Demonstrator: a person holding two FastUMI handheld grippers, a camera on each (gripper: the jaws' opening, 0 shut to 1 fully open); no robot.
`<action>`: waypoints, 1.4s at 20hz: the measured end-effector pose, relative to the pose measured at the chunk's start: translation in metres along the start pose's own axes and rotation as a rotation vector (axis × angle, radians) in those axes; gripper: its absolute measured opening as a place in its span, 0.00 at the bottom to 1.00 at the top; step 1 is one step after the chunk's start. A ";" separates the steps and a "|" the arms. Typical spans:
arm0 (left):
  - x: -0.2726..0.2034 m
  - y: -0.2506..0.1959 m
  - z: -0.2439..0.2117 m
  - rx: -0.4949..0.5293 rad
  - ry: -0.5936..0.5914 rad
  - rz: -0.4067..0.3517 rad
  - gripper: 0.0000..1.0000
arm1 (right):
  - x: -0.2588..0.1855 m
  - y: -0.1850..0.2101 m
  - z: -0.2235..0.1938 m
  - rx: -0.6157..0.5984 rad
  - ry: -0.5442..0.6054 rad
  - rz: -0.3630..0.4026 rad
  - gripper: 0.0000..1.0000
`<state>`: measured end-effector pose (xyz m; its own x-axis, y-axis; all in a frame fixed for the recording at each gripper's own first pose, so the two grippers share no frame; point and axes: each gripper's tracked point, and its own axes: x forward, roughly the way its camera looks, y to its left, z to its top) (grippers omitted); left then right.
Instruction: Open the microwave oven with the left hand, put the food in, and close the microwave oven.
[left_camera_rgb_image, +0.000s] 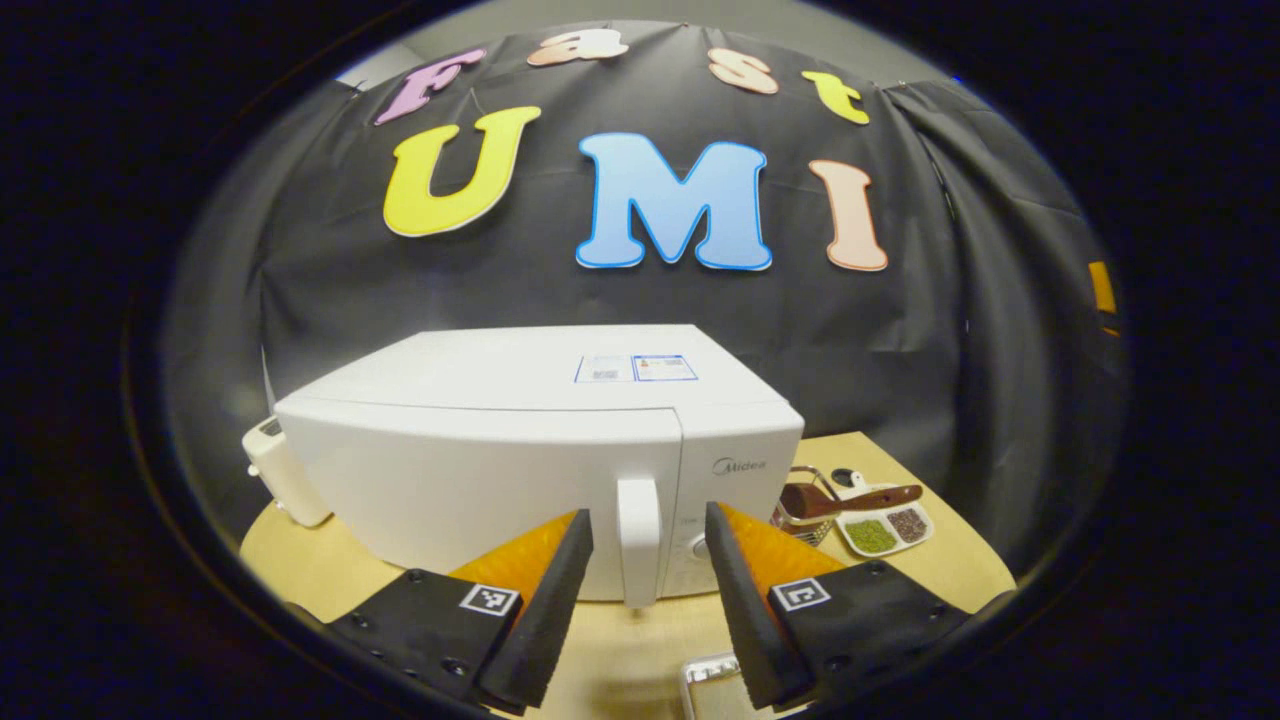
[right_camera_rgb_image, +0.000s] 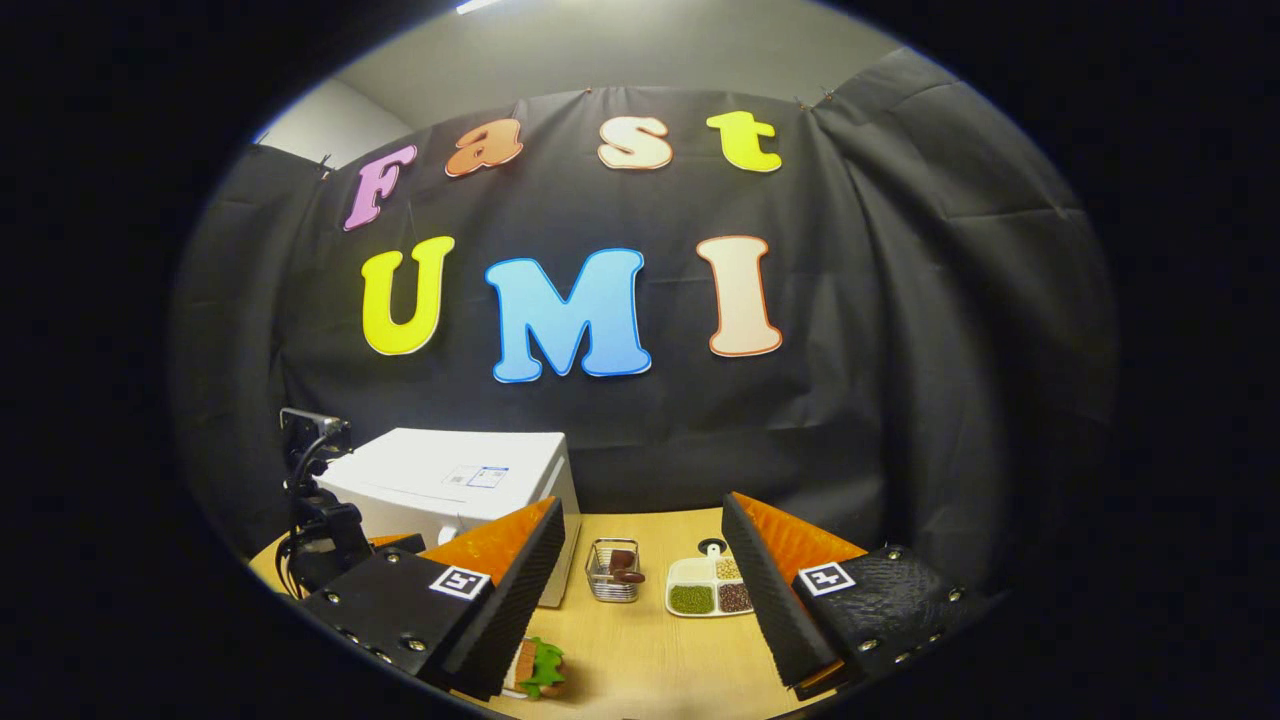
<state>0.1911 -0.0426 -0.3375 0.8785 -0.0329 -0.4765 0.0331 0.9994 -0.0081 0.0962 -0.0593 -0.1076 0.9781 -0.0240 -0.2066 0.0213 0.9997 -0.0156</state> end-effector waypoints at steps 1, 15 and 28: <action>0.009 0.002 -0.006 0.003 0.018 0.007 0.76 | 0.004 -0.004 -0.003 0.002 0.011 -0.001 0.96; 0.018 0.000 -0.018 0.039 0.094 -0.019 0.08 | 0.026 -0.003 -0.011 0.056 0.040 0.058 0.96; -0.106 0.028 -0.063 0.097 0.140 -0.234 0.10 | -0.021 0.057 -0.018 0.044 0.038 -0.052 0.96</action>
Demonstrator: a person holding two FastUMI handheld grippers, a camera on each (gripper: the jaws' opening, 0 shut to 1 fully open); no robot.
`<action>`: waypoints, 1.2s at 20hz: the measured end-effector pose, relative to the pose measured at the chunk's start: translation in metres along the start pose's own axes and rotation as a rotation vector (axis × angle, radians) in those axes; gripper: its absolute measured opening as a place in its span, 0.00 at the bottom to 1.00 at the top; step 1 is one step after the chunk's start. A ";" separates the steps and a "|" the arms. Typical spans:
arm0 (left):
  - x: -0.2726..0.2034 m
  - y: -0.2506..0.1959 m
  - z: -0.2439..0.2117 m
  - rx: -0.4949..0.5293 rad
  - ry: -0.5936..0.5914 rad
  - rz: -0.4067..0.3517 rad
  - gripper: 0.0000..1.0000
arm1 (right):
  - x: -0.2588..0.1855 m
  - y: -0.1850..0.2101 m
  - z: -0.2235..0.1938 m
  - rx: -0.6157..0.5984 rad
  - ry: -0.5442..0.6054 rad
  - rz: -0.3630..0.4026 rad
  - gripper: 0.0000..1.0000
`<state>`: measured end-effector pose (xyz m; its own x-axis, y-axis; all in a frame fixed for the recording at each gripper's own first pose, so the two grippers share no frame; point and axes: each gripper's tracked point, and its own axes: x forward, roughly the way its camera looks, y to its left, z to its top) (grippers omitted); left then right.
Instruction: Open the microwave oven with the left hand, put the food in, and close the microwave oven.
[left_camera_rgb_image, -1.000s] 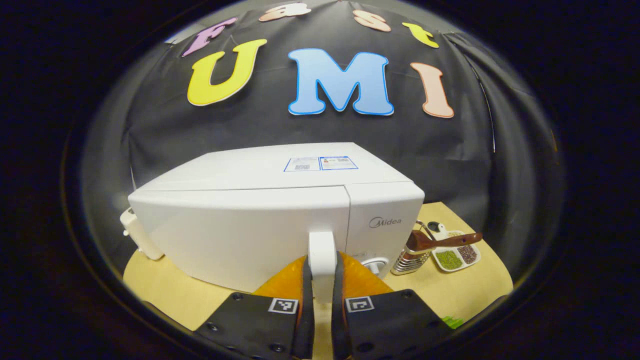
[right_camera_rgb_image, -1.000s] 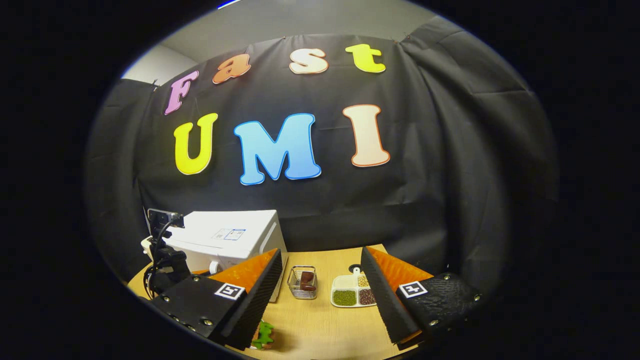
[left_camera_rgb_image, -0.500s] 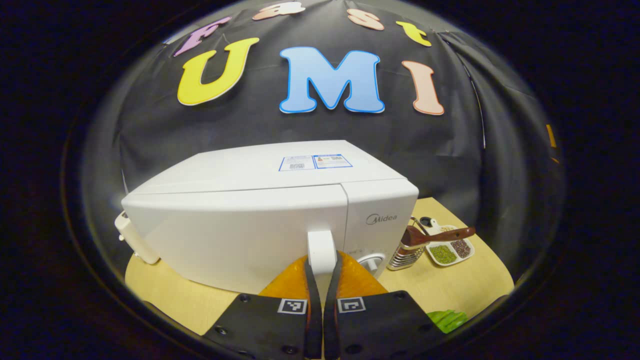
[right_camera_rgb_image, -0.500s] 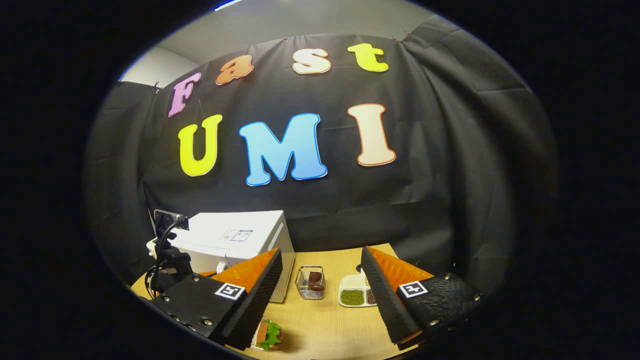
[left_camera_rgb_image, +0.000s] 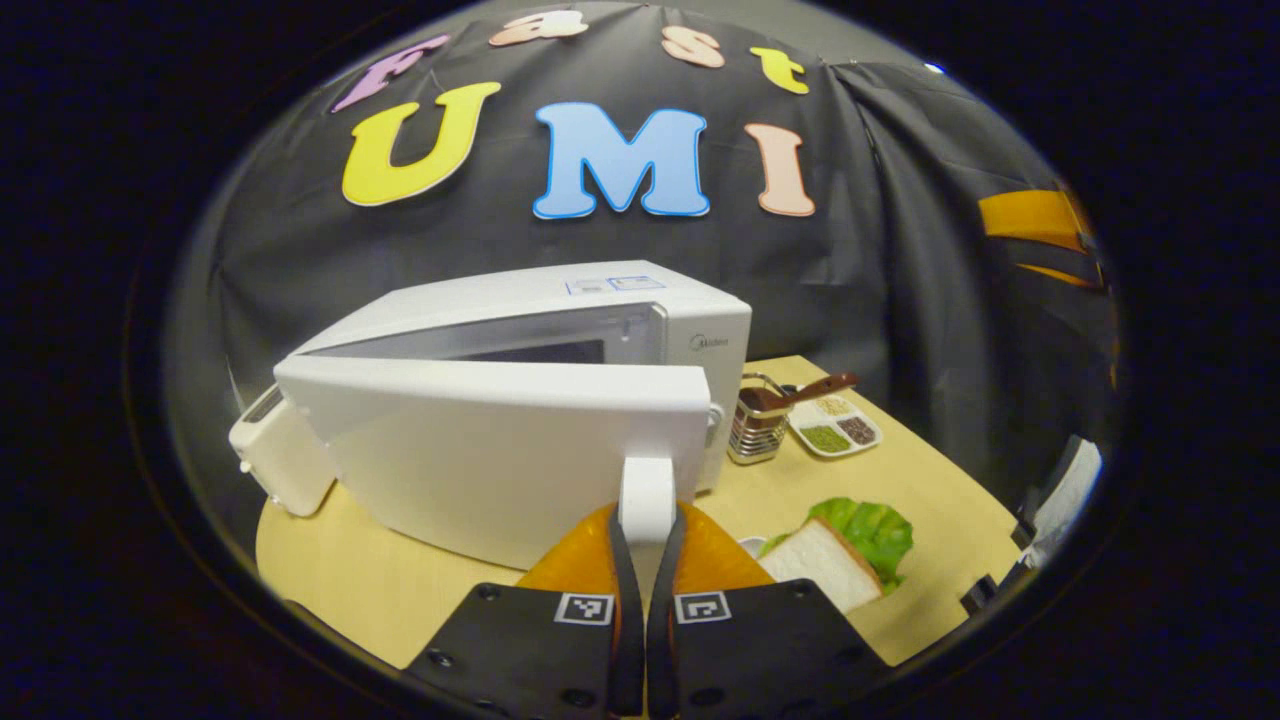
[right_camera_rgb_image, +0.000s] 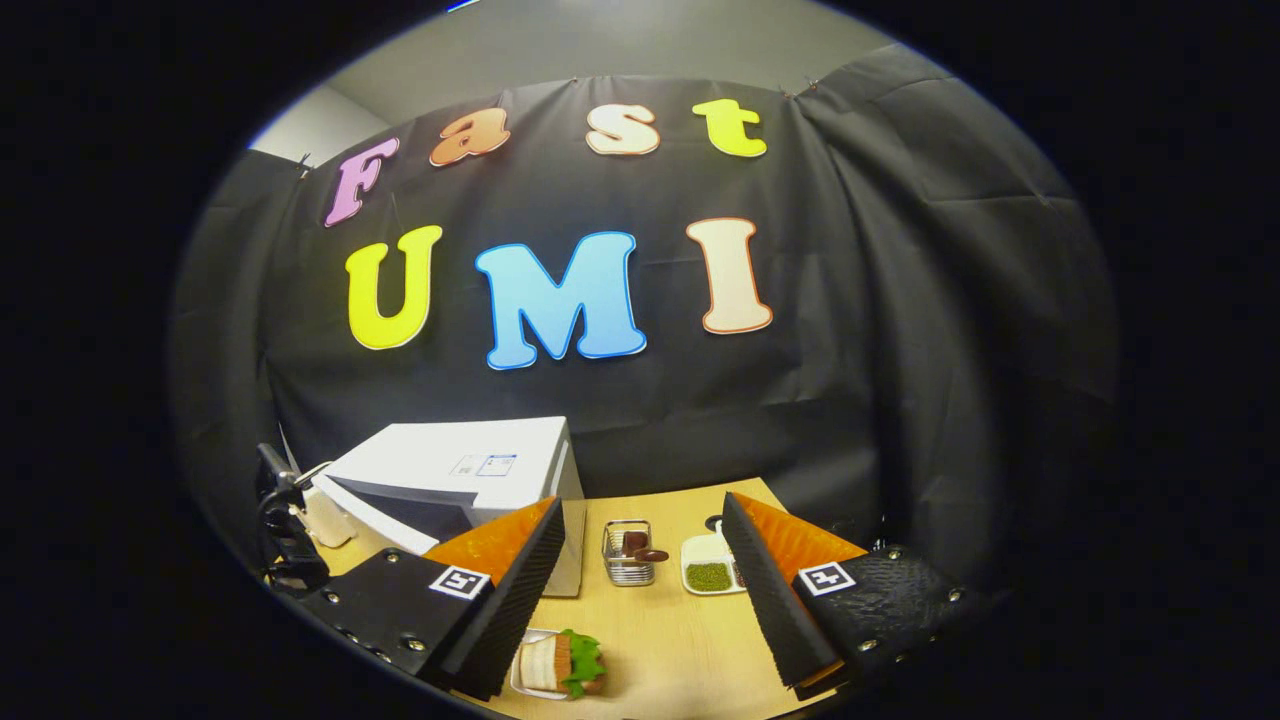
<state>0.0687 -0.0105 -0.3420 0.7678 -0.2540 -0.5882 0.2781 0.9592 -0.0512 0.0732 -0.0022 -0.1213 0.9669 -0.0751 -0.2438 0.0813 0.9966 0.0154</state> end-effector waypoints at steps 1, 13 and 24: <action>-0.016 0.004 -0.008 0.014 0.006 -0.022 0.11 | -0.004 0.010 -0.003 -0.001 0.007 0.005 0.96; -0.165 0.100 -0.089 0.100 0.022 -0.080 0.08 | -0.037 0.106 -0.028 0.002 0.041 0.042 0.96; -0.232 0.227 -0.128 0.107 0.056 0.069 0.08 | -0.023 0.112 -0.062 -0.038 0.156 0.027 0.96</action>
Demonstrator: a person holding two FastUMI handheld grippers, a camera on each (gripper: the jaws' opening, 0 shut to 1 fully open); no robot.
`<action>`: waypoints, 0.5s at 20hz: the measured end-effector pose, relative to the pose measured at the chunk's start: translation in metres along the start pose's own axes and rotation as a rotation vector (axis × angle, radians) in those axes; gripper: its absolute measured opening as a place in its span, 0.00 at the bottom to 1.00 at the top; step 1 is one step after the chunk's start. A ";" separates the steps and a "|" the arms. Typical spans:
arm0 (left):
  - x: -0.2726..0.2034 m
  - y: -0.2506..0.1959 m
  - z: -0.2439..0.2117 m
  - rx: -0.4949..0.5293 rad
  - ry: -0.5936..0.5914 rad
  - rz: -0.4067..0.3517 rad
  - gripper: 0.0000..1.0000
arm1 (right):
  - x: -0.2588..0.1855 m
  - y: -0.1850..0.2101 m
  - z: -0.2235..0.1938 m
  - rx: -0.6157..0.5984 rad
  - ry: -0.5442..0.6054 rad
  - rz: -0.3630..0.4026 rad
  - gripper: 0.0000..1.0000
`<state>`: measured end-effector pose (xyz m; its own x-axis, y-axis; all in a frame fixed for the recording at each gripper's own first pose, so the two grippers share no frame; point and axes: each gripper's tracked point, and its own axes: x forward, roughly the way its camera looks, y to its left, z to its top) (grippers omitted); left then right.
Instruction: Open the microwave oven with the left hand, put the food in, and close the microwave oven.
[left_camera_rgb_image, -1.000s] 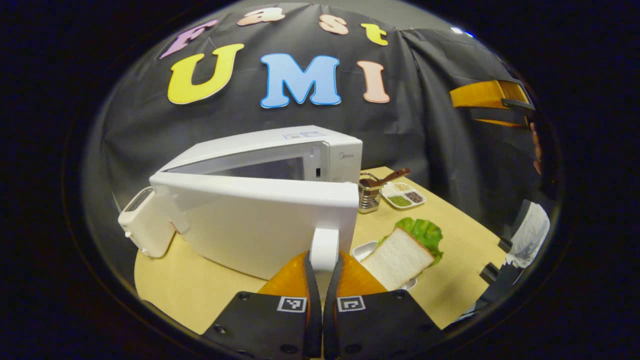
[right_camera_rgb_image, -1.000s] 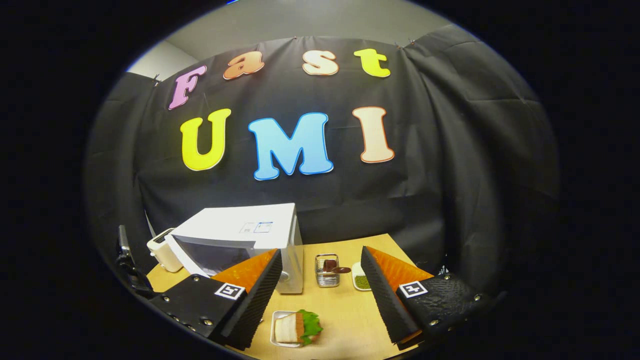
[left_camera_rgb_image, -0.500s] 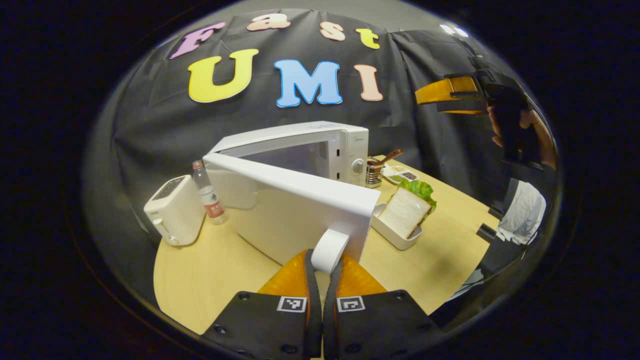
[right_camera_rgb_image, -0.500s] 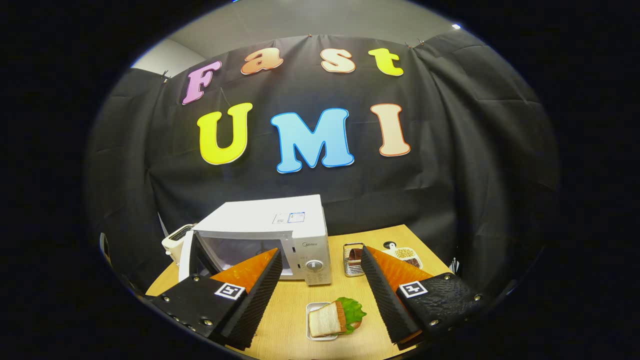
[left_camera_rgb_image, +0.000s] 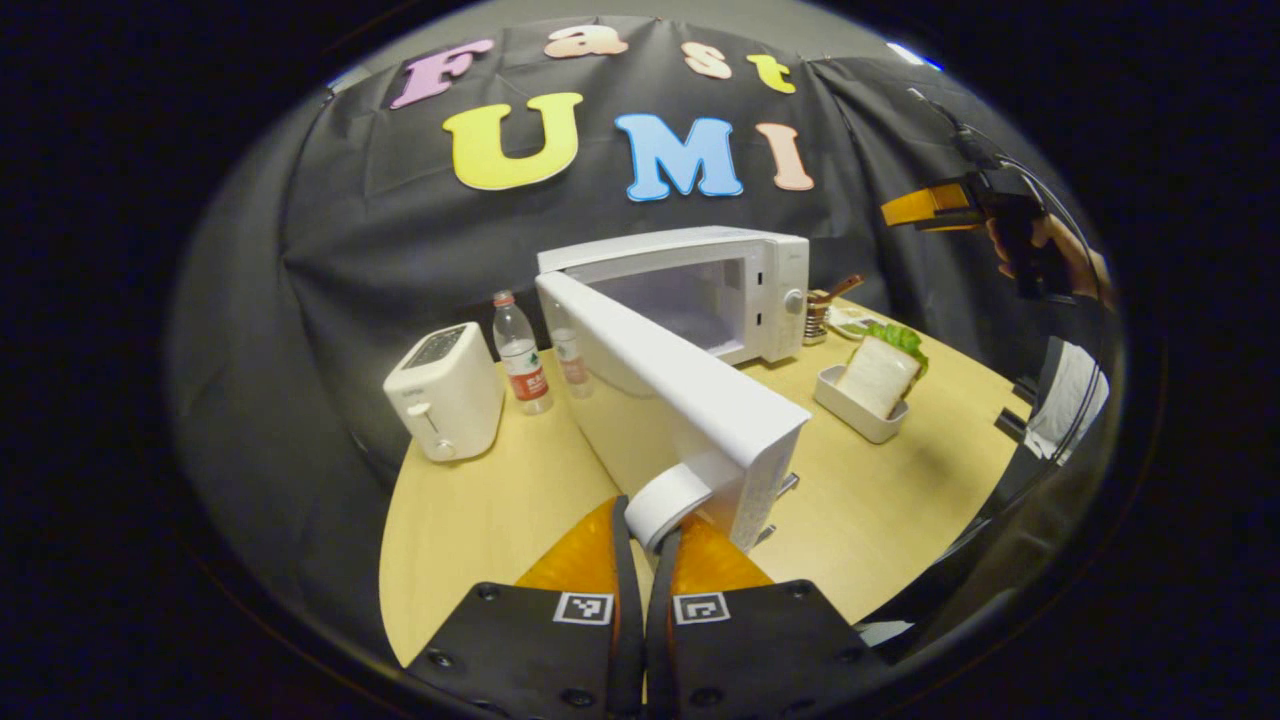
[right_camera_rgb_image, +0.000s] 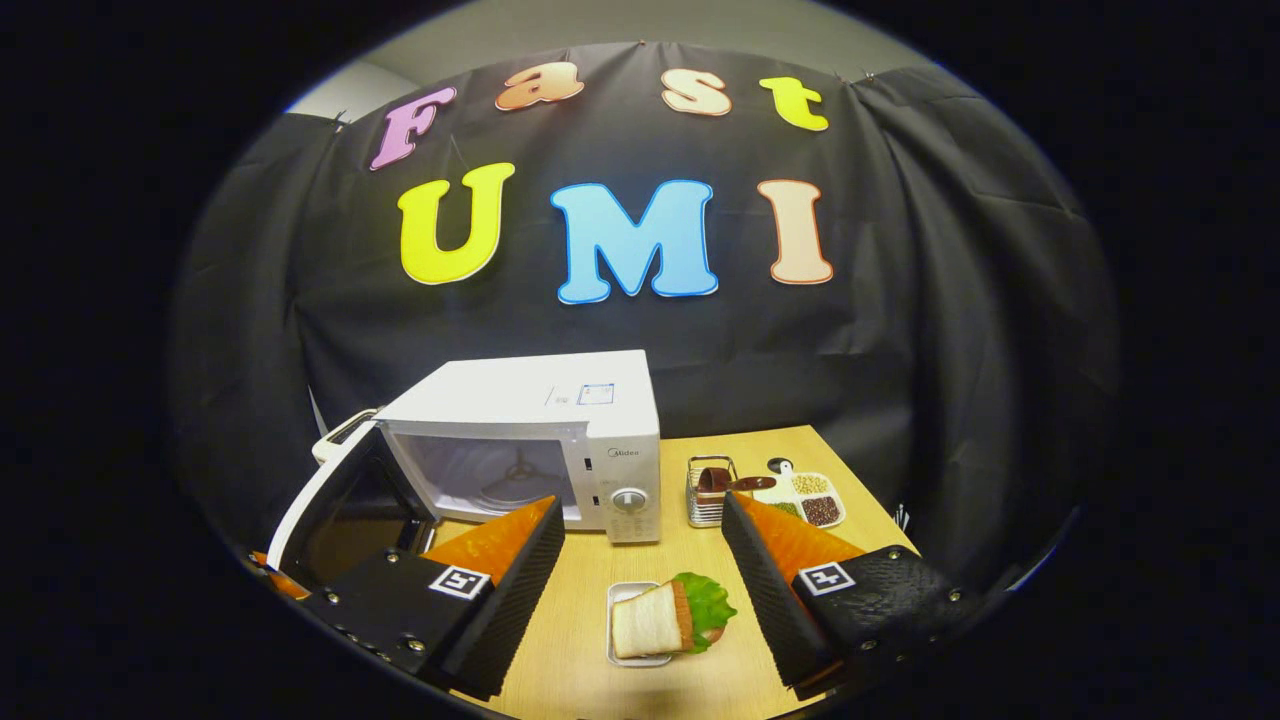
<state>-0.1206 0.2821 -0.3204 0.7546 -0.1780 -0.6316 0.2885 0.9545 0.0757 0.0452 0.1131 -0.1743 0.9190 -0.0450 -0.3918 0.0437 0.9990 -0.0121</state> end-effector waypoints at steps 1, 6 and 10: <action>-0.003 0.009 -0.004 -0.005 0.000 0.014 0.08 | 0.003 -0.001 -0.003 0.002 0.011 -0.004 0.96; -0.012 0.044 -0.014 -0.046 -0.005 0.046 0.08 | 0.025 -0.025 -0.044 0.003 0.129 -0.009 0.96; -0.011 0.044 -0.016 -0.038 -0.010 0.013 0.11 | 0.042 -0.043 -0.102 0.034 0.318 0.019 0.96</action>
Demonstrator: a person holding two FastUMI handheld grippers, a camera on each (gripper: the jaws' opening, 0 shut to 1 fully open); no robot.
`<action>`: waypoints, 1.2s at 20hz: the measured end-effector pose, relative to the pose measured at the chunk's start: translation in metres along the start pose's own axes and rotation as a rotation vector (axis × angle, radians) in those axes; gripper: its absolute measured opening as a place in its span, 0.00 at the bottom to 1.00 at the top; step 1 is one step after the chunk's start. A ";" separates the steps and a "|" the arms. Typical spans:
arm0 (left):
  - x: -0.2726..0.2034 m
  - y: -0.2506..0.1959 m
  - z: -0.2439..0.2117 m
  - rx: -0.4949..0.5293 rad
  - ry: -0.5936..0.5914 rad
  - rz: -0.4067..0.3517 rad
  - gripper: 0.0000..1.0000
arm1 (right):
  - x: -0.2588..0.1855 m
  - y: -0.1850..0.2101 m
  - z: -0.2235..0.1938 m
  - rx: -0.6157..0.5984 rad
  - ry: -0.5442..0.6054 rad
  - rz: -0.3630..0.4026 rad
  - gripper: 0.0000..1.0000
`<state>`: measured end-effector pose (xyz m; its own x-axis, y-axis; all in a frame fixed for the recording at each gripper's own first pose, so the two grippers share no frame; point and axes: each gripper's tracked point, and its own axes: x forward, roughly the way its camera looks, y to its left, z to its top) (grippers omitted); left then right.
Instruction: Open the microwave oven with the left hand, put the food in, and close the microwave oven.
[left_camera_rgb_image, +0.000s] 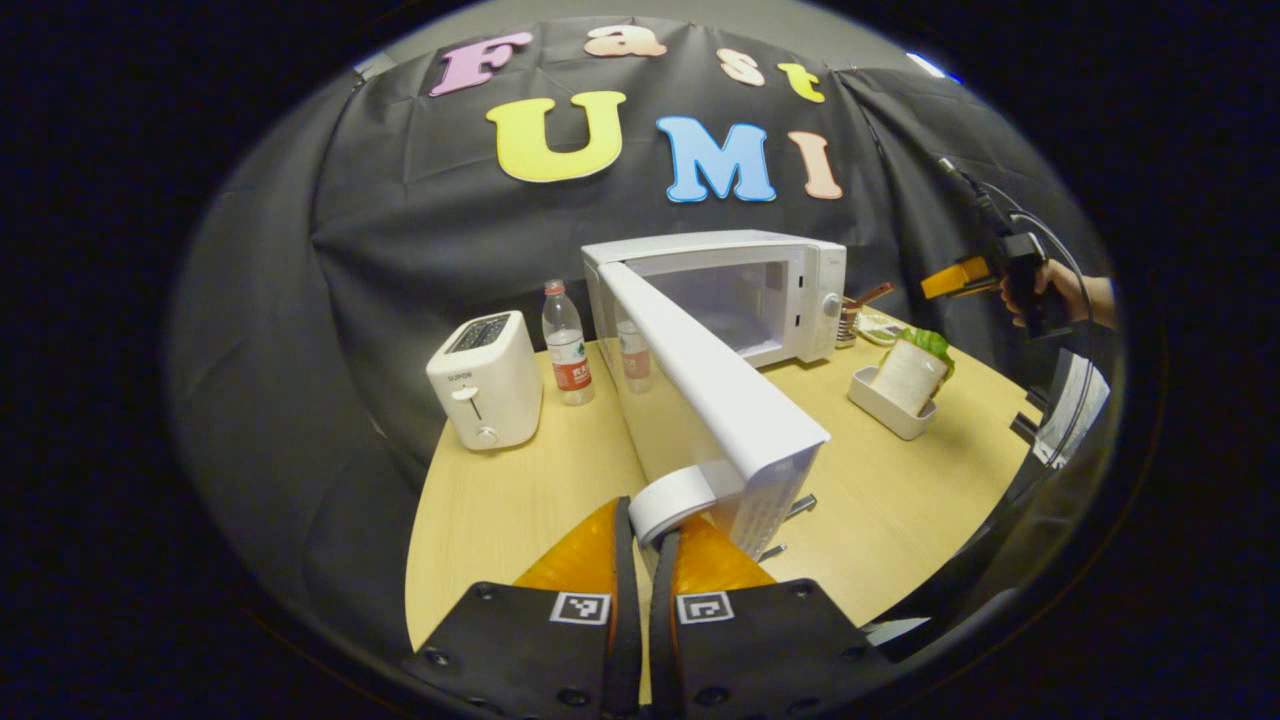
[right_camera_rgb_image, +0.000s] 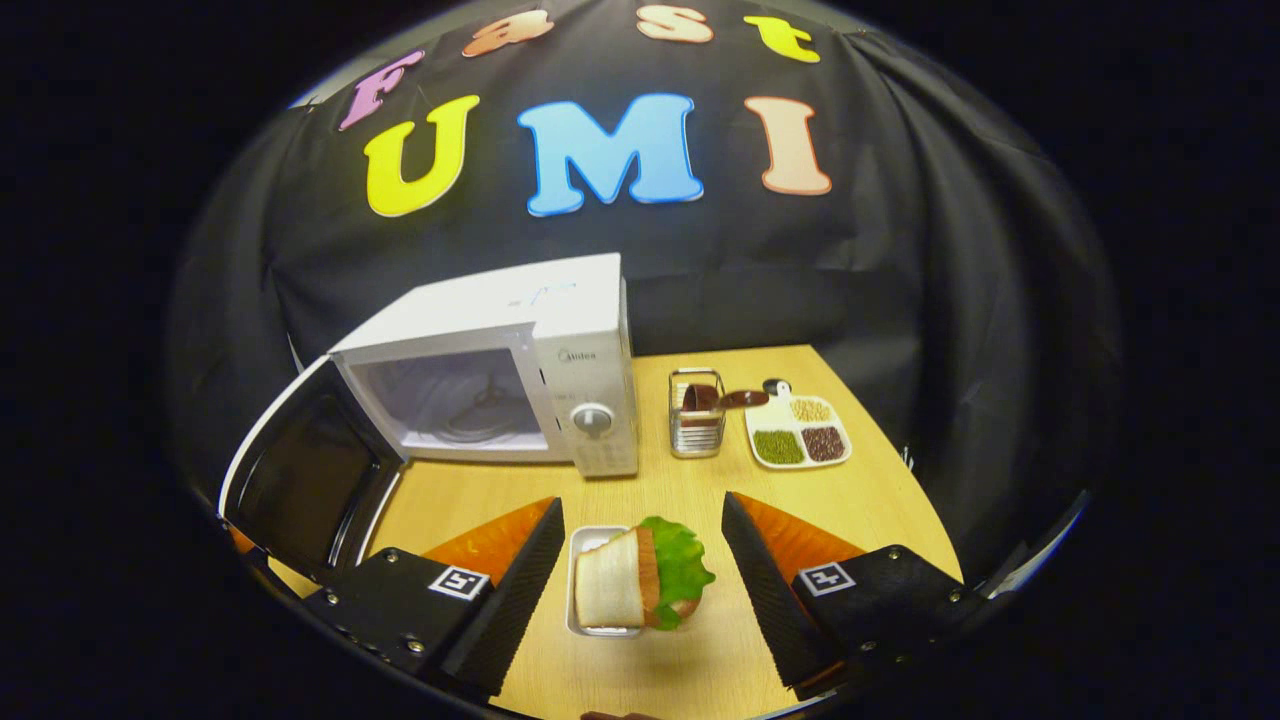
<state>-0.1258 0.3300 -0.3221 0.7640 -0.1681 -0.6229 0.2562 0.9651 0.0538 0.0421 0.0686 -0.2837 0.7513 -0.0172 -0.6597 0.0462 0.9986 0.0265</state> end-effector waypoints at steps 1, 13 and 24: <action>-0.002 0.001 -0.001 0.001 0.002 -0.011 0.12 | 0.008 -0.005 -0.014 0.026 0.046 0.010 0.96; -0.095 0.053 0.097 -0.191 -0.266 0.222 0.31 | 0.058 -0.004 -0.091 0.295 0.309 0.128 0.99; -0.084 -0.016 0.250 -0.188 -0.515 0.176 0.96 | 0.055 0.019 -0.101 0.459 0.363 0.237 0.47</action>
<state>-0.0460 0.2784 -0.0758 0.9875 -0.0324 -0.1545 0.0254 0.9986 -0.0471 0.0183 0.0913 -0.3954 0.5084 0.3003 -0.8071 0.2444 0.8484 0.4696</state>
